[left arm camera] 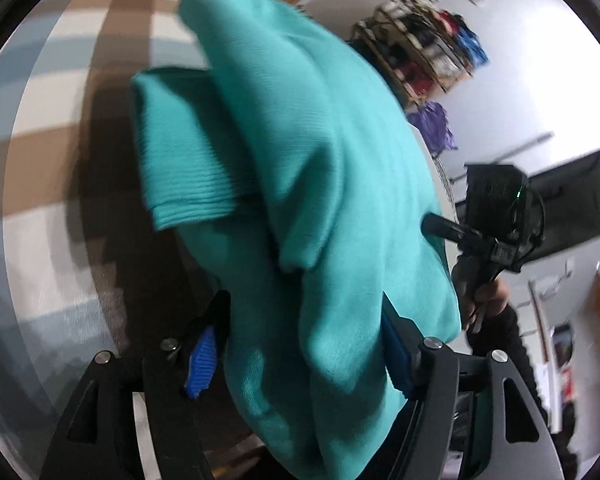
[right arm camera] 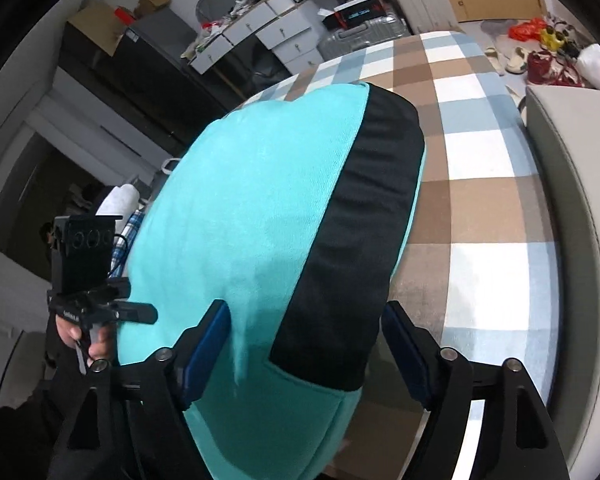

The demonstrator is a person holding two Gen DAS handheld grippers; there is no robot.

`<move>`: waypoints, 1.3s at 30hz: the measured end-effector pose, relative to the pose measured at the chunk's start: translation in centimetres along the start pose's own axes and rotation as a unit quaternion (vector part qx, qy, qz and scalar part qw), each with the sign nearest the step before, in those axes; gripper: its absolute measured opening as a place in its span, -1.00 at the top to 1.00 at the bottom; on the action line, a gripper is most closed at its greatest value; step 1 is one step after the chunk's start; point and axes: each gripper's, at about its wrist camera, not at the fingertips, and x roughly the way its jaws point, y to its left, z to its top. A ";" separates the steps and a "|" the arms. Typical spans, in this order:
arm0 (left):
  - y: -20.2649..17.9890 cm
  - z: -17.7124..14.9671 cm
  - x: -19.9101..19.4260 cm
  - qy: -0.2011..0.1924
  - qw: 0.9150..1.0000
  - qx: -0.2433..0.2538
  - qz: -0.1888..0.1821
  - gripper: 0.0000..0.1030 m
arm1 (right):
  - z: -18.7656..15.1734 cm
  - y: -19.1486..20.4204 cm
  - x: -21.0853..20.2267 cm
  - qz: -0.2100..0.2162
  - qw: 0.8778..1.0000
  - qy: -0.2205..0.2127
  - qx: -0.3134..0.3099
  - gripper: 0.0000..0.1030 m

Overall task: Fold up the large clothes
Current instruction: 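Lift the folded hoodie off the bed with both tools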

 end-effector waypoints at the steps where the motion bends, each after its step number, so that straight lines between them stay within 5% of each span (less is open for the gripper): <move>1: 0.5 -0.1 0.3 0.001 1.000 -0.007 0.002 -0.49 | 0.0 -0.7 0.5 0.018 1.000 0.005 0.014 -0.68; 3: 0.8 -0.2 1.9 0.021 1.000 -0.021 0.004 -0.58 | -0.2 -1.7 1.0 0.048 0.998 0.006 0.038 -0.79; 7: 2.6 -0.5 4.1 0.067 0.994 -0.062 -0.067 -0.44 | -0.9 -3.1 2.2 0.104 0.992 0.008 0.075 -0.81; 11: 2.5 -0.4 3.9 0.071 0.993 -0.047 -0.080 -0.23 | -1.9 -2.6 2.5 0.127 0.989 -0.001 0.078 -0.53; 14: 2.0 -0.3 1.9 0.056 0.994 -0.025 -0.087 0.02 | -2.3 -2.1 1.7 0.132 0.988 -0.021 0.074 -0.35; 28: -3.1 0.5 -7.6 0.013 0.996 0.038 -0.075 0.05 | -2.8 1.7 -1.8 0.220 0.965 -0.114 0.084 -0.24; 35: -6.7 0.9 -12.6 -0.039 0.996 0.051 -0.055 0.05 | 0.0 7.7 -2.2 0.249 0.958 -0.137 0.048 -0.24; 39: -5.7 0.0 -17.0 -0.073 0.995 0.052 -0.037 0.05 | 3.1 13.1 -1.3 0.264 0.955 -0.137 0.015 -0.24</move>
